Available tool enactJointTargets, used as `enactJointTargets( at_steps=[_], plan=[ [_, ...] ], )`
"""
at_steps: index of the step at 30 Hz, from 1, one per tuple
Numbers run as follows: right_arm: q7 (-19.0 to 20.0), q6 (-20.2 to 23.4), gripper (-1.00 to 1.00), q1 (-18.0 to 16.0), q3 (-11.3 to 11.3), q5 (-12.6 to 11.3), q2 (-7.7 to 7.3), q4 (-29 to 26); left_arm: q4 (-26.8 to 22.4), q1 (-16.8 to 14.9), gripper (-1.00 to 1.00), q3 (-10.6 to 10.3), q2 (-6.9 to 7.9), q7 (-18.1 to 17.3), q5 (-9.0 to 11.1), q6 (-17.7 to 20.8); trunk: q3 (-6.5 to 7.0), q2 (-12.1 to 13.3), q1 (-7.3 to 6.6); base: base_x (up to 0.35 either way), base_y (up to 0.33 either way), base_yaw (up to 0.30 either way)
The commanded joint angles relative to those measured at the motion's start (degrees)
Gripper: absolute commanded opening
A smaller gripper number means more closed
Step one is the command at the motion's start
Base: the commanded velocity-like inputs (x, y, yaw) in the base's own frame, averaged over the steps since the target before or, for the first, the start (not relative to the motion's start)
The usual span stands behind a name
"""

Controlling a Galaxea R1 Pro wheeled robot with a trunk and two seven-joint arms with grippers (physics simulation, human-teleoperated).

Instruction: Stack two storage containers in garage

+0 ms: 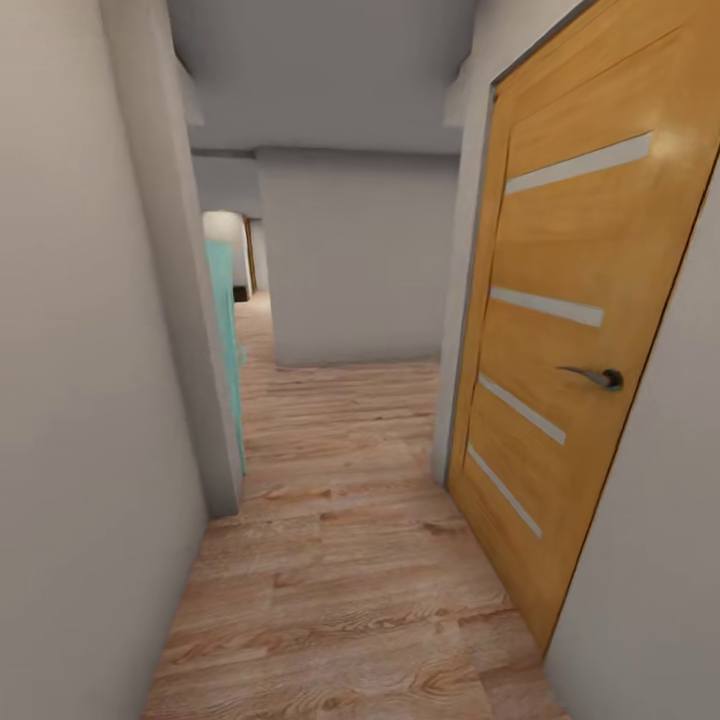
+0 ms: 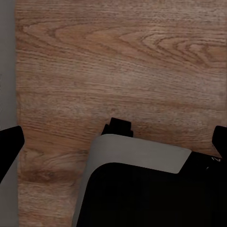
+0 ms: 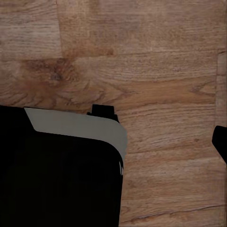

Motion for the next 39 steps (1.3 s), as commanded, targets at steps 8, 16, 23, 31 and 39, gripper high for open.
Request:
enactJointTargets(
  at_steps=[8,16,23,31,39],
  plan=[
    [-0.02,-0.36,1.00,-0.07,0.49,-0.55,-0.01,0.18,0.05,-0.07,1.00,-0.12,-0.02,0.08,0.38,-0.37,-0.06,-0.03,0.03,0.322,0.000,0.205],
    [-0.10,-0.34,1.00,-0.07,0.54,-0.72,-0.07,0.18,0.05,-0.05,1.00,-0.12,-0.08,0.08,0.38,-0.37,-0.06,-0.03,0.03,0.322,0.000,0.017],
    [-0.11,-0.02,1.00,-0.07,0.70,-0.72,-0.06,0.18,0.05,-0.05,1.00,-0.12,-0.10,0.08,0.38,-0.37,-0.06,-0.03,0.03,0.322,0.000,0.001],
    [-0.11,-0.11,1.00,-0.07,0.60,-0.72,-0.03,0.18,0.05,-0.05,1.00,-0.12,-0.10,0.08,0.38,-0.37,-0.06,-0.03,0.03,0.322,-0.019,0.000],
    [-0.11,-0.23,1.00,-0.07,0.44,-0.83,0.07,0.18,0.05,-0.05,1.00,-0.12,-0.04,0.08,0.36,-0.30,-0.06,-0.03,0.03,0.322,-0.105,0.000]
  ],
)
